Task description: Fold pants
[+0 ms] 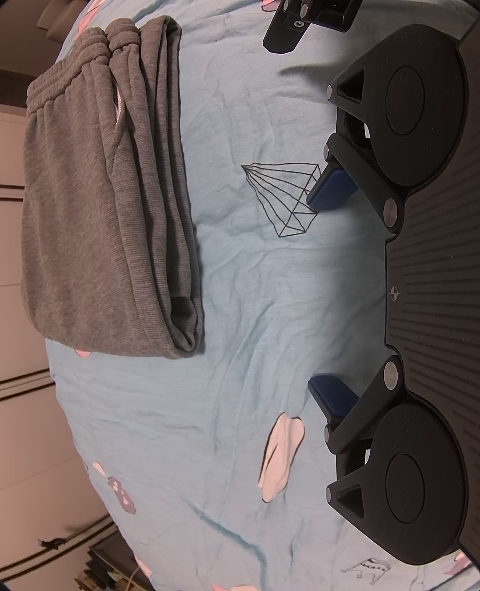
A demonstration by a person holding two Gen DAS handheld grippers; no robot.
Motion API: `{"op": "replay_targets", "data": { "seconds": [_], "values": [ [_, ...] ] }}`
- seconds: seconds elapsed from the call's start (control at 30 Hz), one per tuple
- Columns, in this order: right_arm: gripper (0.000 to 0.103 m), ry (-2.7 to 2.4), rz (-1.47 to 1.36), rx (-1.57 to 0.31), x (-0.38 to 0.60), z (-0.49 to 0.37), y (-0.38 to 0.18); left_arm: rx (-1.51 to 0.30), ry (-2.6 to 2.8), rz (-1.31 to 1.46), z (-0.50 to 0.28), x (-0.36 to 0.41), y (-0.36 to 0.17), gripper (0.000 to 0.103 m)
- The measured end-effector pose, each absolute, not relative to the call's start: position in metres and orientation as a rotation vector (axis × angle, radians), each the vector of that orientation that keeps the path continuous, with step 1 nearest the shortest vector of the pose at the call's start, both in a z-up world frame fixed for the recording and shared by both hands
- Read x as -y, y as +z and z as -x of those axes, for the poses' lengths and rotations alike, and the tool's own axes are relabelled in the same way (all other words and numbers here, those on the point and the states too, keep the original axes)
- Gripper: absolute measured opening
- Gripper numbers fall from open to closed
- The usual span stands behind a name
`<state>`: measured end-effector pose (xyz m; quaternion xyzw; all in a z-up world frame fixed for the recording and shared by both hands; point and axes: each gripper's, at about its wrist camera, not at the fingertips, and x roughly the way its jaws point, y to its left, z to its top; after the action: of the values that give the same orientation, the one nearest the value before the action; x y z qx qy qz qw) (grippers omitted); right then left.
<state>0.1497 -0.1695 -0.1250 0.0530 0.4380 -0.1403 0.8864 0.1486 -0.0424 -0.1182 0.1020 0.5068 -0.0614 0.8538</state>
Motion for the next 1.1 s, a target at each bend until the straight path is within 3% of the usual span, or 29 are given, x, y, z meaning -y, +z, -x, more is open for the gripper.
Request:
{"op": "replay_targets", "data": {
  "seconds": [1.1],
  "values": [
    [0.098,-0.289,-0.113,-0.919,0.1703,-0.1494,-0.1275,-1.072,-0.135,-0.214,-0.1494,0.0437,-0.1189,0.101]
  ]
}}
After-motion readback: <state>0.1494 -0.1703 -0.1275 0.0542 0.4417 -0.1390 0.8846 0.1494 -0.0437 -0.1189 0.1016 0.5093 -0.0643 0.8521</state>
